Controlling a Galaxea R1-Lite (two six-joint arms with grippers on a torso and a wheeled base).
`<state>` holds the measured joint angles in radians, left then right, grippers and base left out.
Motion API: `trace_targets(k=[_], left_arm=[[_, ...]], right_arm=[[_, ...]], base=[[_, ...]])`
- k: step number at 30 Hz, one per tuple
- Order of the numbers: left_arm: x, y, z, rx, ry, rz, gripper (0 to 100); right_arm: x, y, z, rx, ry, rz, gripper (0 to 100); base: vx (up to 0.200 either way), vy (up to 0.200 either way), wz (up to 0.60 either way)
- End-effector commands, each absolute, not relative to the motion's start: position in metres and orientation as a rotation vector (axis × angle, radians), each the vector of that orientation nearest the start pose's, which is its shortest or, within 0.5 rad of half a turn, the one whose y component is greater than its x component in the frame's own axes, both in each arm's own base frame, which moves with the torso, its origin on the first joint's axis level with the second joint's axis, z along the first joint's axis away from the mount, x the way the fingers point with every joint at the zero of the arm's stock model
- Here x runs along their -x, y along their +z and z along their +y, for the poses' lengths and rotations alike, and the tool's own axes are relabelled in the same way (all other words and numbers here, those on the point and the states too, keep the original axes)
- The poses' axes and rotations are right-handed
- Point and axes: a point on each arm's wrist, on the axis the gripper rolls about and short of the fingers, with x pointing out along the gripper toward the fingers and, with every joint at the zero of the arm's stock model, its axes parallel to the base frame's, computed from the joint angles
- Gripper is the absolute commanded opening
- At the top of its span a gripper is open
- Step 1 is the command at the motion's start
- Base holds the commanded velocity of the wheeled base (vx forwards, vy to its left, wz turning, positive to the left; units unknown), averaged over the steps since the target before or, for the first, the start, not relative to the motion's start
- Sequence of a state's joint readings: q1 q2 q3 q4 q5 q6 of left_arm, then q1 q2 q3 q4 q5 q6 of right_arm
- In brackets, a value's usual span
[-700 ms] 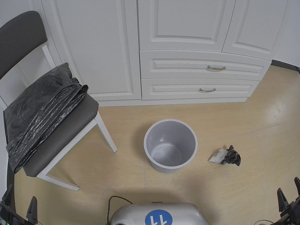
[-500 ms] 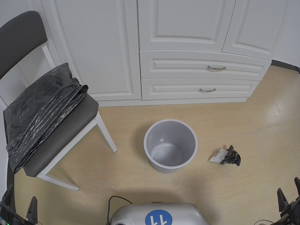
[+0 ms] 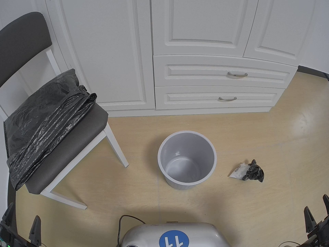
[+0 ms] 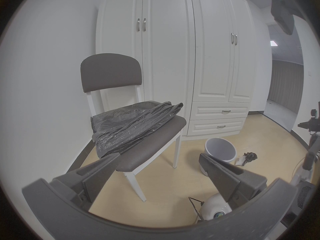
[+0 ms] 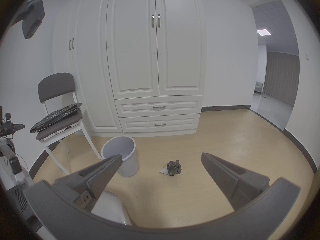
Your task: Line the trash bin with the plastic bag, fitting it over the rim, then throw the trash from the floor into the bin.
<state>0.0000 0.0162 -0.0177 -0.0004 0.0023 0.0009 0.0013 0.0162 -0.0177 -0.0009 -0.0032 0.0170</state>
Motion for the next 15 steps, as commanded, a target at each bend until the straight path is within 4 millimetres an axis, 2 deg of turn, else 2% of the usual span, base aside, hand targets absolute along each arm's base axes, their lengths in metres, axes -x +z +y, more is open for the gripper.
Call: trace_targets(k=[1, 9, 15], left_arm=[[0.0228, 0.0755, 0.0002, 0.011, 0.009, 0.000, 100], [0.0228, 0.0758, 0.0008, 0.049, 0.034, -0.004, 100], [0.0228, 0.0763, -0.0003, -0.048, -0.011, -0.008, 100]], right_arm=[[0.0228, 0.0756, -0.0001, -0.017, -0.002, -0.002, 100], [0.0228, 0.0756, -0.0001, -0.017, -0.002, -0.002, 100], [0.0228, 0.0756, 0.0006, 0.045, 0.021, -0.002, 100]], base=[[0.000, 0.000, 0.00], [0.000, 0.000, 0.00], [0.000, 0.000, 0.00]])
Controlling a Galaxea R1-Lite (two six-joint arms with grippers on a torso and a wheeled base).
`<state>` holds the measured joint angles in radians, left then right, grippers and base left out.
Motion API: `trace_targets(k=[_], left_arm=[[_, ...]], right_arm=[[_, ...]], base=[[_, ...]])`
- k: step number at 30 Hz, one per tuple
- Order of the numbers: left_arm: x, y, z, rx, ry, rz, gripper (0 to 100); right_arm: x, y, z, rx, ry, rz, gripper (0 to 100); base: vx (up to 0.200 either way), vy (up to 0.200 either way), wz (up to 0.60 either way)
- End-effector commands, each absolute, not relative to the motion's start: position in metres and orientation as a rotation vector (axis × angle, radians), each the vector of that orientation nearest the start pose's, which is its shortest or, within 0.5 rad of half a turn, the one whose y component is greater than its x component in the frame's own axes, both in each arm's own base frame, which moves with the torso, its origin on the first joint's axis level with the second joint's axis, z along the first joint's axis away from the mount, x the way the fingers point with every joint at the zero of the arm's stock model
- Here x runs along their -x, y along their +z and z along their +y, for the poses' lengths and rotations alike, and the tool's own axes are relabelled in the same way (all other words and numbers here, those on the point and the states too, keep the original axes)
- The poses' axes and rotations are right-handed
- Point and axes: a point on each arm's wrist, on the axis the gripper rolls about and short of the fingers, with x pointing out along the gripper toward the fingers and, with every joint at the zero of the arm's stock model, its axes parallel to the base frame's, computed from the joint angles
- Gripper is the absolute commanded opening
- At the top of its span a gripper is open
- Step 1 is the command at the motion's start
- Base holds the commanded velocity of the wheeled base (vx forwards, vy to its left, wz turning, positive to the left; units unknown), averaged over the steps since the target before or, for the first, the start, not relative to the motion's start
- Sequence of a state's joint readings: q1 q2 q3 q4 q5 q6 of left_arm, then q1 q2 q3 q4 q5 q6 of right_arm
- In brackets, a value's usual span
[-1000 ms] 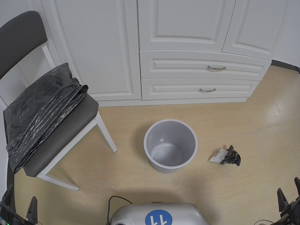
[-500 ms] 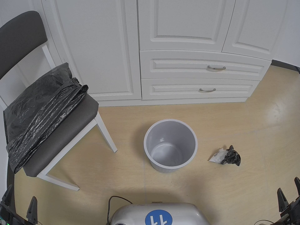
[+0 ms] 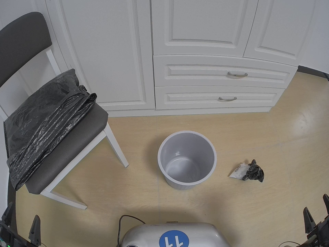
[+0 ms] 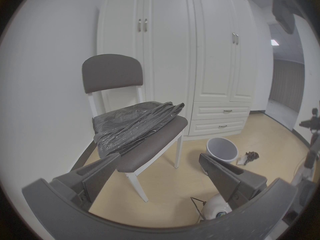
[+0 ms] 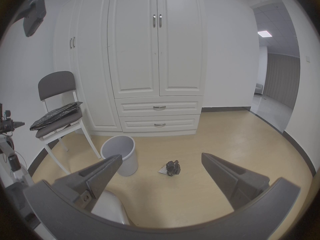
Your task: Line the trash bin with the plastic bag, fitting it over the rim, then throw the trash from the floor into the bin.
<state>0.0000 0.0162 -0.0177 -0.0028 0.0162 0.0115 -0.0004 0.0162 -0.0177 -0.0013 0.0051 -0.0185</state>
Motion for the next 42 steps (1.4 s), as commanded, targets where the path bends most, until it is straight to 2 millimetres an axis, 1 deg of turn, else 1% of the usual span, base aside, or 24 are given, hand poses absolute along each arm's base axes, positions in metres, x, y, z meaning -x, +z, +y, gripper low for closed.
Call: trace_targets(k=[1, 4, 5, 7, 8, 9, 10, 12, 13, 16, 17, 19, 20, 21, 22, 26, 27, 28, 29, 30, 36, 38, 41, 42], left_arm=[[0.023, 0.076, 0.000, -0.043, -0.009, -0.008, 100], [0.023, 0.076, 0.000, 0.009, 0.012, -0.005, 100], [0.023, 0.076, 0.001, 0.034, 0.034, -0.008, 100], [0.023, 0.077, 0.001, 0.049, 0.050, -0.014, 100], [0.023, 0.077, 0.001, 0.046, 0.052, -0.018, 100], [0.023, 0.077, 0.001, 0.043, 0.053, -0.020, 100], [0.025, 0.088, 0.001, 0.029, 0.049, -0.080, 100], [0.036, 0.125, 0.001, 0.036, 0.024, -0.241, 100], [0.043, 0.152, 0.001, 0.056, -0.006, -0.296, 100], [0.040, 0.177, 0.004, 0.049, -0.019, -0.239, 100], [0.039, 0.178, 0.004, 0.047, -0.008, -0.220, 100], [0.028, 0.180, 0.005, 0.023, 0.062, -0.103, 100], [0.012, 0.179, 0.006, -0.023, 0.182, 0.034, 100], [0.007, 0.179, 0.007, -0.041, 0.229, 0.064, 100], [-0.003, 0.183, 0.008, -0.079, 0.331, 0.116, 100], [-0.017, 0.201, 0.010, -0.149, 0.422, 0.158, 100], [-0.018, 0.203, 0.010, -0.160, 0.425, 0.162, 100], [-0.022, 0.211, 0.010, -0.220, 0.437, 0.176, 100], [-0.022, 0.211, 0.010, -0.220, 0.437, 0.176, 100], [-0.026, 0.213, 0.011, -0.292, 0.467, 0.212, 100], [-0.032, 0.209, 0.014, -0.423, 0.516, 0.305, 100], [-0.052, 0.211, 0.019, -0.426, 0.516, 0.372, 100], [-0.089, 0.221, 0.033, -0.412, 0.546, 0.369, 100], [-0.120, 0.223, 0.047, -0.405, 0.557, 0.352, 100]], right_arm=[[0.023, 0.076, 0.001, 0.043, 0.023, -0.002, 100], [0.023, 0.079, 0.001, -0.003, 0.029, -0.021, 100], [0.025, 0.086, 0.001, -0.074, 0.030, -0.068, 100], [0.035, 0.117, 0.001, -0.256, 0.067, -0.207, 100], [0.039, 0.128, 0.001, -0.292, 0.082, -0.213, 100], [0.039, 0.130, 0.001, -0.291, 0.082, -0.206, 100], [0.041, 0.131, 0.001, -0.266, 0.080, -0.165, 100], [0.039, 0.128, 0.001, -0.229, 0.076, -0.104, 100], [0.037, 0.126, 0.001, -0.198, 0.080, -0.057, 100], [0.025, 0.129, 0.001, -0.137, 0.137, 0.042, 100], [0.022, 0.131, 0.001, -0.128, 0.142, 0.058, 100], [0.009, 0.140, 0.001, -0.096, 0.149, 0.127, 100], [-0.008, 0.157, 0.002, -0.086, 0.140, 0.170, 100], [-0.015, 0.161, 0.003, -0.086, 0.135, 0.181, 100], [-0.031, 0.170, 0.004, -0.082, 0.128, 0.200, 100], [-0.074, 0.193, 0.005, -0.079, 0.075, 0.189, 100], [-0.079, 0.195, 0.004, -0.077, 0.058, 0.188, 100], [-0.098, 0.204, 0.005, -0.071, -0.007, 0.170, 100], [-0.098, 0.204, 0.005, -0.071, -0.007, 0.170, 100], [-0.110, 0.210, 0.006, -0.078, -0.040, 0.137, 100], [-0.122, 0.209, 0.009, -0.094, -0.046, 0.109, 100], [-0.120, 0.206, 0.010, -0.091, -0.041, 0.117, 100], [-0.121, 0.205, 0.009, -0.091, -0.045, 0.120, 100], [-0.121, 0.204, 0.009, -0.090, -0.045, 0.124, 100]], base=[[0.000, 0.000, 0.00], [0.000, 0.000, 0.00], [0.000, 0.000, 0.00], [0.000, 0.000, 0.00], [0.000, 0.000, 0.00], [0.000, 0.000, 0.00], [0.000, 0.000, 0.00], [0.000, 0.000, 0.00], [0.000, 0.000, 0.00], [0.000, 0.000, 0.00], [0.000, 0.000, 0.00], [0.000, 0.000, 0.00], [0.000, 0.000, 0.00], [0.000, 0.000, 0.00], [0.000, 0.000, 0.00], [0.000, 0.000, 0.00], [0.000, 0.000, 0.00], [0.000, 0.000, 0.00], [0.000, 0.000, 0.00], [0.000, 0.000, 0.00], [0.000, 0.000, 0.00], [0.000, 0.000, 0.00], [0.000, 0.000, 0.00], [0.000, 0.000, 0.00]])
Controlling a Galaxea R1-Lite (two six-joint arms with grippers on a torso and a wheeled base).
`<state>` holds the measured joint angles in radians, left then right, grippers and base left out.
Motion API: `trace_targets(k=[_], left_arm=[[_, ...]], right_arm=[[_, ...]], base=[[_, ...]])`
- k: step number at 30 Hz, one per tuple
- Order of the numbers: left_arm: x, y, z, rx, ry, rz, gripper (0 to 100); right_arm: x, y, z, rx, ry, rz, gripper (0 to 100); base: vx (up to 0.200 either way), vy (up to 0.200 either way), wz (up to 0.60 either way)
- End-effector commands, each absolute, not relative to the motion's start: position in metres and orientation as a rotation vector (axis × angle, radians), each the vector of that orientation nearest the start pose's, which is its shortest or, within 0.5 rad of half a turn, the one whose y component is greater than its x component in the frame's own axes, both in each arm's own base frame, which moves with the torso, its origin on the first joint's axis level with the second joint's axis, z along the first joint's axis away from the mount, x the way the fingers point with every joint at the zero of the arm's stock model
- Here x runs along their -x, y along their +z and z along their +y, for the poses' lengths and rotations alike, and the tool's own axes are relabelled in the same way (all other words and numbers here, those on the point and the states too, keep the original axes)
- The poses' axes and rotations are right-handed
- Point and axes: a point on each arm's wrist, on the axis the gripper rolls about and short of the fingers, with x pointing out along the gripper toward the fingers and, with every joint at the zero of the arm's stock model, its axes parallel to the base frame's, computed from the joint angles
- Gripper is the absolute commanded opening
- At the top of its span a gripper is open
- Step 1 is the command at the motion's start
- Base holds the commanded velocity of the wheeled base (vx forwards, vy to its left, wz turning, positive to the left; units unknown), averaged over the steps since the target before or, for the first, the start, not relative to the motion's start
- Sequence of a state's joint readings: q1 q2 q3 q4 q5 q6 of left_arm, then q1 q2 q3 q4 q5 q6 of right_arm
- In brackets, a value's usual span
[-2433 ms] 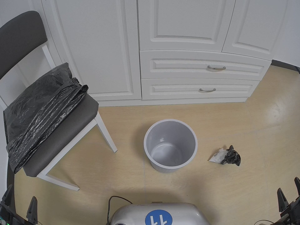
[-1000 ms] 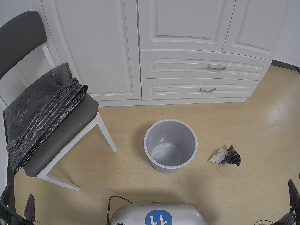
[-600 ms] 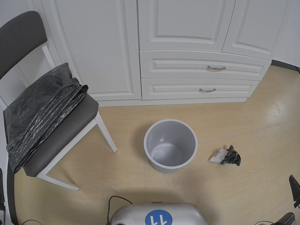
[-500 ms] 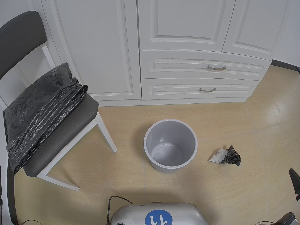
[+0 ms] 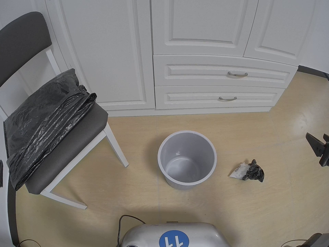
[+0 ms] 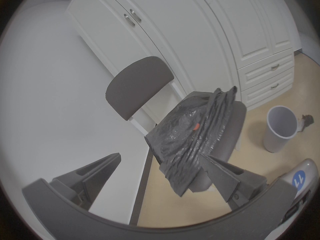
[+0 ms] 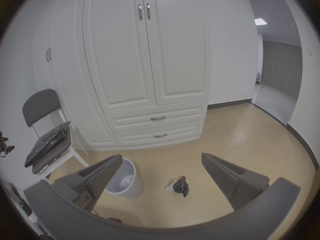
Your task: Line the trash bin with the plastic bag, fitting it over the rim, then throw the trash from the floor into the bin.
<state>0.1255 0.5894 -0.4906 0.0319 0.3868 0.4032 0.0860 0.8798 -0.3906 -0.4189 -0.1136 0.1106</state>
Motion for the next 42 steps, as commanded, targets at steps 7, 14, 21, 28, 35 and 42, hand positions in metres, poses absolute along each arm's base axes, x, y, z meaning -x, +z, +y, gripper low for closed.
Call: trace_targets(k=[7, 14, 21, 28, 35, 42], left_arm=[[-0.142, 0.204, 0.096, -0.489, 0.537, 0.271, 100], [-0.066, 0.191, 0.053, -0.444, 0.426, 0.301, 100], [-0.057, 0.172, 0.039, -0.485, 0.291, 0.433, 100], [-0.068, 0.154, 0.043, -0.484, 0.211, 0.524, 100], [-0.072, 0.150, 0.046, -0.469, 0.200, 0.558, 100], [-0.082, 0.145, 0.055, -0.473, 0.242, 0.591, 100]], right_arm=[[-0.117, 0.205, 0.009, -0.091, -0.049, 0.113, 100], [-0.114, 0.201, 0.011, -0.066, -0.031, 0.125, 100], [-0.115, 0.189, 0.013, -0.028, -0.039, 0.175, 100], [-0.118, 0.175, 0.013, -0.015, -0.036, 0.245, 100], [-0.120, 0.173, 0.014, -0.013, -0.030, 0.258, 100], [-0.124, 0.167, 0.014, -0.006, -0.027, 0.293, 100]], base=[[0.000, 0.000, 0.00], [0.000, 0.000, 0.00], [0.000, 0.000, 0.00], [0.000, 0.000, 0.00], [0.000, 0.000, 0.00], [0.000, 0.000, 0.00]])
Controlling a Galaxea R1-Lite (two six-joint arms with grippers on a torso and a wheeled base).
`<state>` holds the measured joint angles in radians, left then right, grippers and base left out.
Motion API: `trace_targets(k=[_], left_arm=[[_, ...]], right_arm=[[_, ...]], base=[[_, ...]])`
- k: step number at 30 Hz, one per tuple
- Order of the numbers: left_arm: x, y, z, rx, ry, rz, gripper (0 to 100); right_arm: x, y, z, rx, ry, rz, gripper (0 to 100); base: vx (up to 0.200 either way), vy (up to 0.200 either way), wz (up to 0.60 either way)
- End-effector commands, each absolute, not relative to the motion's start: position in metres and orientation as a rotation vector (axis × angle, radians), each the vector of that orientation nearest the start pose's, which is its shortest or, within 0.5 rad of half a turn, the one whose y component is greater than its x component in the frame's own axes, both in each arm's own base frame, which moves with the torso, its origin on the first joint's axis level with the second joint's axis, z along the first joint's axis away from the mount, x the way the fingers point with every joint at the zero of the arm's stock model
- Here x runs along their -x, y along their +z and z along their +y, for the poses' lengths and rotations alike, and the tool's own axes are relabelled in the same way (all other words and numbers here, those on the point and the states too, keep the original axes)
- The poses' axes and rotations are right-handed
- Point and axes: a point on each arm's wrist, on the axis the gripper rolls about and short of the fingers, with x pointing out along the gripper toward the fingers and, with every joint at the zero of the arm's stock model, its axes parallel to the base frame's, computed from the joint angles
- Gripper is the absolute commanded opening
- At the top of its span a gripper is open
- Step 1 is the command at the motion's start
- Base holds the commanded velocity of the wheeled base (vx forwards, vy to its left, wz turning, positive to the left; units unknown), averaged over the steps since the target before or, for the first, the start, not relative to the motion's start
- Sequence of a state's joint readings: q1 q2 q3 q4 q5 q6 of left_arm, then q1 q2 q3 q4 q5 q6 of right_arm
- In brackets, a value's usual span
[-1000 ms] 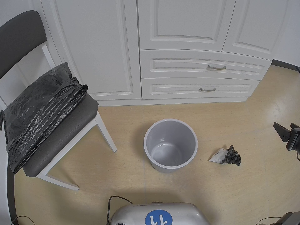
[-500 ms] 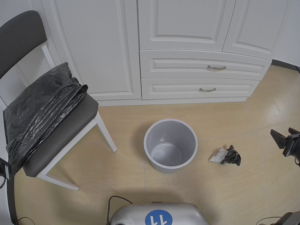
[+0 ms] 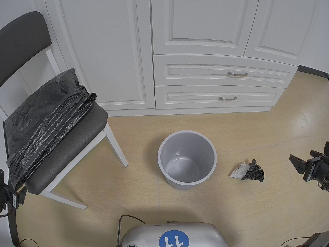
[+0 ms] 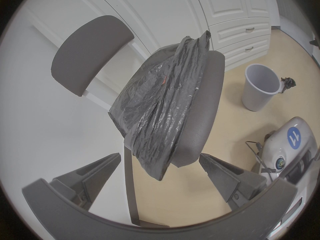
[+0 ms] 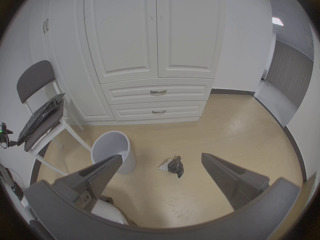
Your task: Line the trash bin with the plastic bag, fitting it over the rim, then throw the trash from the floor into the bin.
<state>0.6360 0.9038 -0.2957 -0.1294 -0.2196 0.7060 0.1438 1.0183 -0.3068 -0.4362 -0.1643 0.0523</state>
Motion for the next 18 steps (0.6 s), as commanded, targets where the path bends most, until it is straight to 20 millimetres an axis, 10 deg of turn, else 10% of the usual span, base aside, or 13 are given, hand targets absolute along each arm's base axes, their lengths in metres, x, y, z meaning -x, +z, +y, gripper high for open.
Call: trace_targets(k=[1, 18], left_arm=[[-0.084, 0.144, 0.057, -0.483, 0.261, 0.589, 100], [-0.097, 0.132, 0.070, -0.509, 0.333, 0.603, 100]], right_arm=[[-0.125, 0.167, 0.014, -0.006, -0.027, 0.293, 100], [-0.126, 0.169, 0.014, -0.011, -0.029, 0.281, 100]], base=[[0.000, 0.000, 0.00], [0.000, 0.000, 0.00]])
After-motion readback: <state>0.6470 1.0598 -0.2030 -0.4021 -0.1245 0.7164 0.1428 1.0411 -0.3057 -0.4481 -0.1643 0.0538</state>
